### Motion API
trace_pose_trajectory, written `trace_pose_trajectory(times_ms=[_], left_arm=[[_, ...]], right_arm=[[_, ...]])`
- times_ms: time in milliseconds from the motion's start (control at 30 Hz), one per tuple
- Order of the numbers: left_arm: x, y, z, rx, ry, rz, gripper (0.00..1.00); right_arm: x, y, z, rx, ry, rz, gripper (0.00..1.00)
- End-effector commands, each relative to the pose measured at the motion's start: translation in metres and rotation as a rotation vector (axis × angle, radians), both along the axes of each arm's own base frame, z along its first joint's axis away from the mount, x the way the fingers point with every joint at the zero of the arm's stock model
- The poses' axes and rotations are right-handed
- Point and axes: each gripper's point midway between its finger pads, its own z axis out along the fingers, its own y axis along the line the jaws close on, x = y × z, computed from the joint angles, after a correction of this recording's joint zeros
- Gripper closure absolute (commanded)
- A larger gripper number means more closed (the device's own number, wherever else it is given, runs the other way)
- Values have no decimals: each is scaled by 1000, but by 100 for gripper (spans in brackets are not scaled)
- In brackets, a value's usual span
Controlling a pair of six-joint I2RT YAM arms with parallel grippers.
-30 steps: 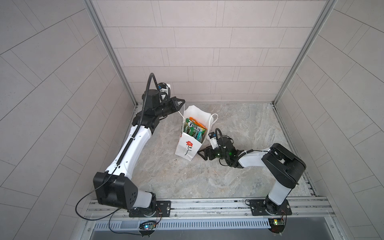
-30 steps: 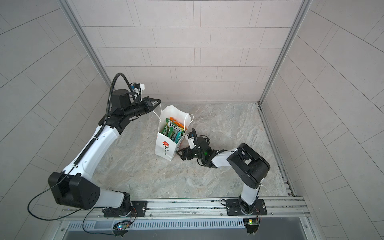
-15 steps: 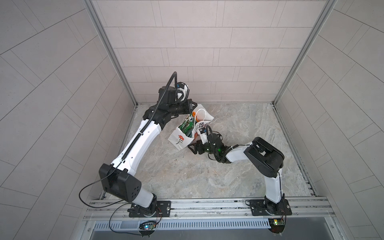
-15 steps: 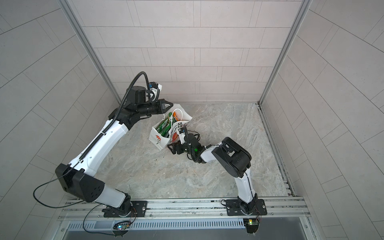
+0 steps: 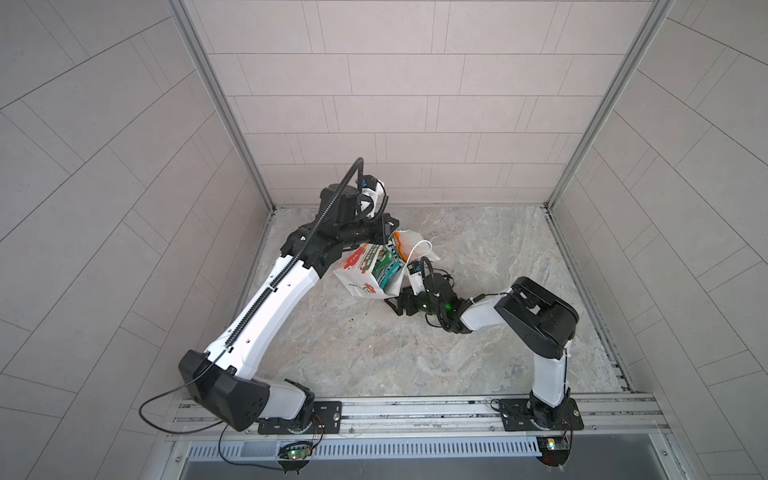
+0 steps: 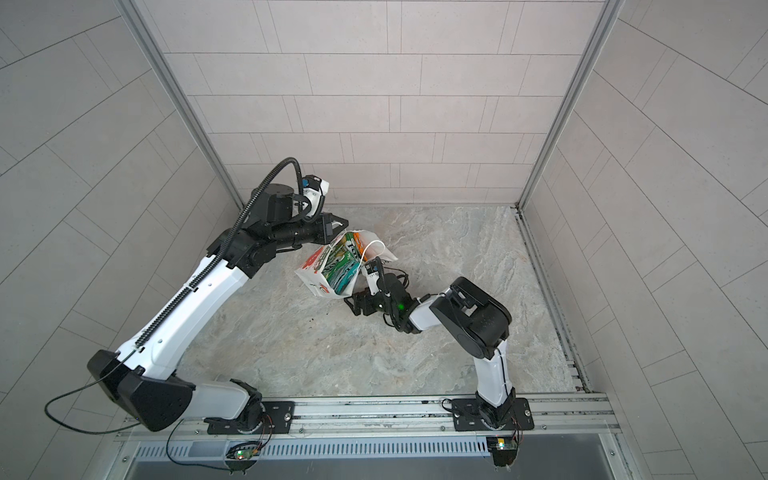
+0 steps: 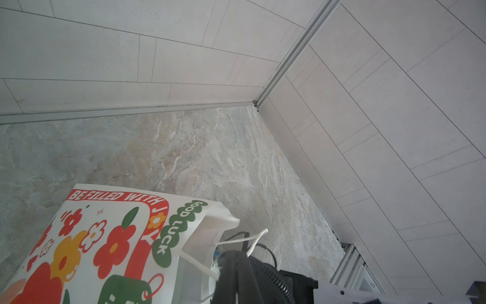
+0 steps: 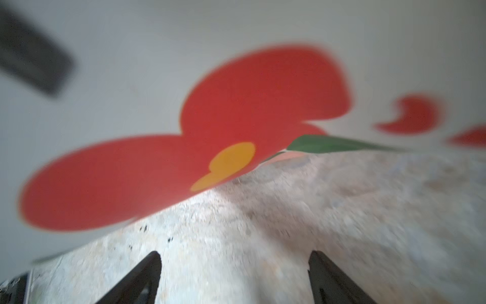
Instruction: Take the snacks out of the paper bag
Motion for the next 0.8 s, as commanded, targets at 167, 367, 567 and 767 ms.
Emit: trace_pose_trajectory(times_ms=[167, 367, 567, 767], left_arm=[[-27, -19, 8, -31, -62, -57, 100], [-36, -31, 2, -42, -54, -63, 100], [-39, -38, -2, -50, -44, -51, 100], [-33, -42, -2, -89, -39, -10, 100]], right_arm=[[-21, -98, 22, -219, -28, -156, 9], [-42, -183, 58, -530, -116, -334, 5], [-58, -215, 109, -505, -180, -363, 5], [-77, -171, 157, -317, -204, -139, 8]])
